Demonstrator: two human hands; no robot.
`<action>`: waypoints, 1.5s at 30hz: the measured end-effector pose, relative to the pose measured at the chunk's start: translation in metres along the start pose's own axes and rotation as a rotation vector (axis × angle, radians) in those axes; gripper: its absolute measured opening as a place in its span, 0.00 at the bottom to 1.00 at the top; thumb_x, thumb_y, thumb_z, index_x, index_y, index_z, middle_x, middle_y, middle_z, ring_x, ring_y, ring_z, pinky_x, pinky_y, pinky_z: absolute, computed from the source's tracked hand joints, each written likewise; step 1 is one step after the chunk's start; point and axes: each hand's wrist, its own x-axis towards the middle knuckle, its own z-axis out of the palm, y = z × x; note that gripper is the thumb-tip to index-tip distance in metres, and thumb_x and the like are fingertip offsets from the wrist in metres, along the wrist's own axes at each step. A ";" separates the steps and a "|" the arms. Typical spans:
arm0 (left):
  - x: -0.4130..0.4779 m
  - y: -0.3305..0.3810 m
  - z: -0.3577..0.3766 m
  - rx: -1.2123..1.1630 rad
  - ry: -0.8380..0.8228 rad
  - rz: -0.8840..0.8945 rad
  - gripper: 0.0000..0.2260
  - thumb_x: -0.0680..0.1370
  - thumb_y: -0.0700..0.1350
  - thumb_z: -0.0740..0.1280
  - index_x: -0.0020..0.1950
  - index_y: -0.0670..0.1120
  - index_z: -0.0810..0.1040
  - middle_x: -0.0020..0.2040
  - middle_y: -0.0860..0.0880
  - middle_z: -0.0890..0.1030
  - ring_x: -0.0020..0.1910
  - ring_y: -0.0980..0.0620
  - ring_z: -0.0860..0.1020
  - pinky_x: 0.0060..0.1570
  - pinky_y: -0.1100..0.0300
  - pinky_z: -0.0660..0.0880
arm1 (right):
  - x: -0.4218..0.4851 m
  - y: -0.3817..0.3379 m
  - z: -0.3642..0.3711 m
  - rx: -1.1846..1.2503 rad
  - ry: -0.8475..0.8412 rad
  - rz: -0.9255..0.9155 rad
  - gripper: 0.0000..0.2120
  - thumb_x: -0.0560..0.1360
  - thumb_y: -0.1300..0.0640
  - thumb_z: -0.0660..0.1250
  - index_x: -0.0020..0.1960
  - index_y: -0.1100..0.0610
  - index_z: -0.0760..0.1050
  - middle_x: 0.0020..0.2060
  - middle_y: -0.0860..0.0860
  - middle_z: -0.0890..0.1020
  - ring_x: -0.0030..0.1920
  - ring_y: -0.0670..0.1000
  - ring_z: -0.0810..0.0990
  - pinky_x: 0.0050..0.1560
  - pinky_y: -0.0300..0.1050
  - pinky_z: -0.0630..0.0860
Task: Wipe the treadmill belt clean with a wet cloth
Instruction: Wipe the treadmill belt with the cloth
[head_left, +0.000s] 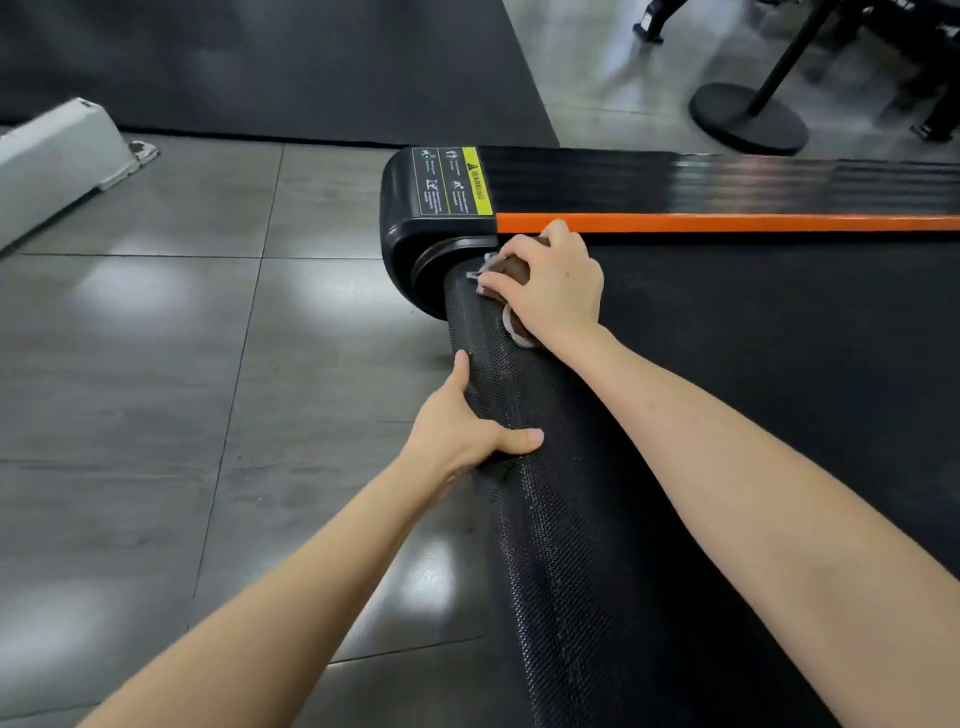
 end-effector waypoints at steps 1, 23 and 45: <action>0.000 0.000 0.000 0.007 0.002 -0.005 0.56 0.60 0.43 0.81 0.77 0.55 0.48 0.70 0.53 0.70 0.65 0.51 0.72 0.62 0.49 0.73 | 0.005 0.006 -0.001 -0.022 0.004 0.017 0.15 0.72 0.40 0.67 0.51 0.49 0.79 0.51 0.53 0.73 0.53 0.53 0.72 0.47 0.48 0.69; -0.044 0.007 0.020 0.686 0.195 0.285 0.39 0.70 0.54 0.73 0.76 0.48 0.58 0.69 0.41 0.68 0.68 0.40 0.66 0.67 0.50 0.65 | -0.262 0.025 -0.137 -0.025 -0.165 0.276 0.09 0.65 0.40 0.73 0.44 0.40 0.79 0.41 0.42 0.68 0.44 0.48 0.72 0.37 0.41 0.64; -0.098 -0.006 0.056 1.096 -0.115 0.566 0.23 0.75 0.58 0.67 0.69 0.62 0.68 0.75 0.57 0.60 0.76 0.54 0.52 0.74 0.54 0.52 | -0.269 0.178 -0.190 -0.164 -0.008 0.668 0.12 0.72 0.42 0.68 0.52 0.46 0.79 0.51 0.50 0.71 0.55 0.54 0.72 0.46 0.46 0.68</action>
